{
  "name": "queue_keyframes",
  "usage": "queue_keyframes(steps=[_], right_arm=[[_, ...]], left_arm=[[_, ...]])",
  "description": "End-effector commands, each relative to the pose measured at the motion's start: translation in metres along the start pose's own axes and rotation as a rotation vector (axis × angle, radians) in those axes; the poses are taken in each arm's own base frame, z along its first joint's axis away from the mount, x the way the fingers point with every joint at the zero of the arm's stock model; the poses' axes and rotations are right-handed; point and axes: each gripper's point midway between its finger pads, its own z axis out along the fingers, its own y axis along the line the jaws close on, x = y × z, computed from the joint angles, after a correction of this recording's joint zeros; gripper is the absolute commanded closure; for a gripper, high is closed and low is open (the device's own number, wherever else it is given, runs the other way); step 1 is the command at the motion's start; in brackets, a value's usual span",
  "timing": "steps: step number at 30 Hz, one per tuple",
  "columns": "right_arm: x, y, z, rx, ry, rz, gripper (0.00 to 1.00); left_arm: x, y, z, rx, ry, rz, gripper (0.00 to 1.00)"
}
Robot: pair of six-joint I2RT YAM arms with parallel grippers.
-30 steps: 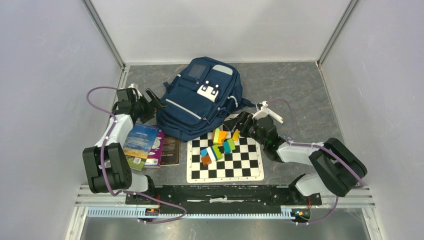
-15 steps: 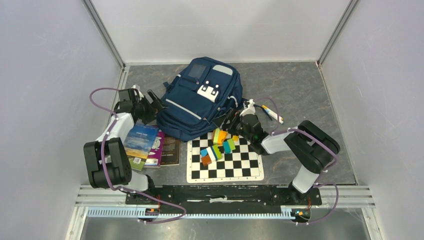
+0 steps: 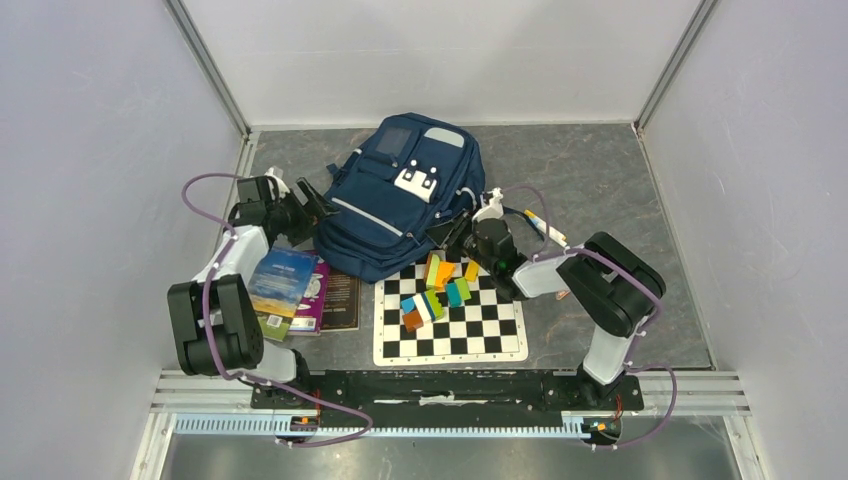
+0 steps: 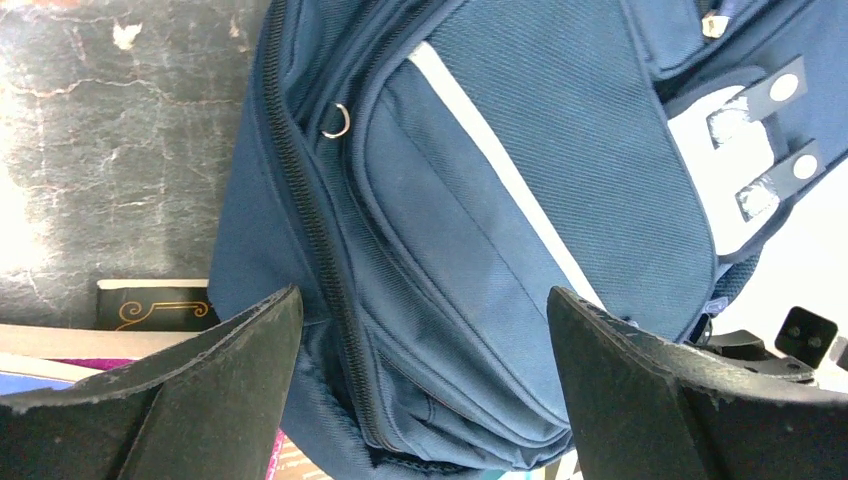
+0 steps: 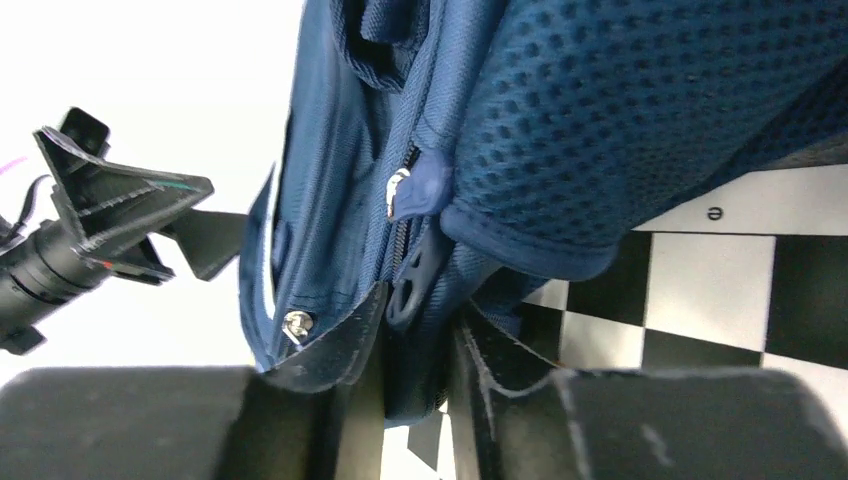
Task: Pack the student bag
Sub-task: Adjust the student bag at the center of the board.
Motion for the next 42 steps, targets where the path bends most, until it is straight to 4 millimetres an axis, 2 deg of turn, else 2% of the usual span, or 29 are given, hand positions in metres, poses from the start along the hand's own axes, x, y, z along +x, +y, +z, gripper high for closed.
queue_keyframes(steps=[1,4,7,10,13,19,25,26,28,30,31,32,34,38,42], right_arm=[[-0.048,0.086,-0.011,-0.231,-0.117,0.016,0.84],[-0.066,0.116,-0.032,-0.293,-0.145,-0.007,1.00],[-0.082,0.133,-0.051,-0.294,-0.167,-0.073,1.00],[-0.092,0.133,-0.065,-0.279,-0.164,-0.136,1.00],[-0.093,0.116,-0.068,-0.254,-0.092,-0.209,1.00],[-0.093,0.055,-0.069,-0.138,0.060,-0.287,1.00],[-0.108,0.011,-0.065,-0.049,0.120,-0.348,0.99],[-0.111,0.003,-0.061,-0.027,0.130,-0.361,0.91],[-0.116,-0.010,-0.055,0.010,0.142,-0.392,0.68],[-0.121,-0.021,-0.055,0.061,0.140,-0.428,0.36],[-0.124,-0.027,-0.058,0.095,0.129,-0.451,0.25],[-0.127,-0.031,-0.062,0.120,0.111,-0.464,0.18],[-0.129,-0.035,-0.072,0.146,0.076,-0.477,0.11],[-0.121,-0.041,-0.099,0.159,0.023,-0.454,0.03],[-0.098,-0.040,-0.123,0.106,-0.019,-0.383,0.02]], left_arm=[[-0.018,-0.048,-0.024,0.176,-0.094,0.103,0.03],[-0.032,-0.048,-0.043,0.132,-0.207,0.161,0.02],[-0.047,-0.030,-0.065,-0.004,-0.362,0.166,0.01],[-0.049,-0.023,-0.080,-0.053,-0.427,0.175,0.00],[-0.046,-0.024,-0.082,-0.042,-0.428,0.176,0.00],[-0.042,-0.023,-0.074,-0.039,-0.386,0.163,0.00],[-0.039,-0.028,-0.071,-0.006,-0.369,0.166,0.00],[-0.037,-0.031,-0.069,0.012,-0.357,0.169,0.00],[-0.034,-0.035,-0.067,0.042,-0.335,0.172,0.00],[-0.031,-0.037,-0.065,0.056,-0.319,0.174,0.00],[-0.031,-0.039,-0.065,0.062,-0.318,0.177,0.00],[-0.030,-0.039,-0.064,0.067,-0.315,0.178,0.00],[-0.029,-0.042,-0.063,0.082,-0.306,0.178,0.00],[-0.022,-0.045,-0.056,0.112,-0.266,0.165,0.01],[-0.017,-0.049,-0.050,0.132,-0.233,0.157,0.02]])
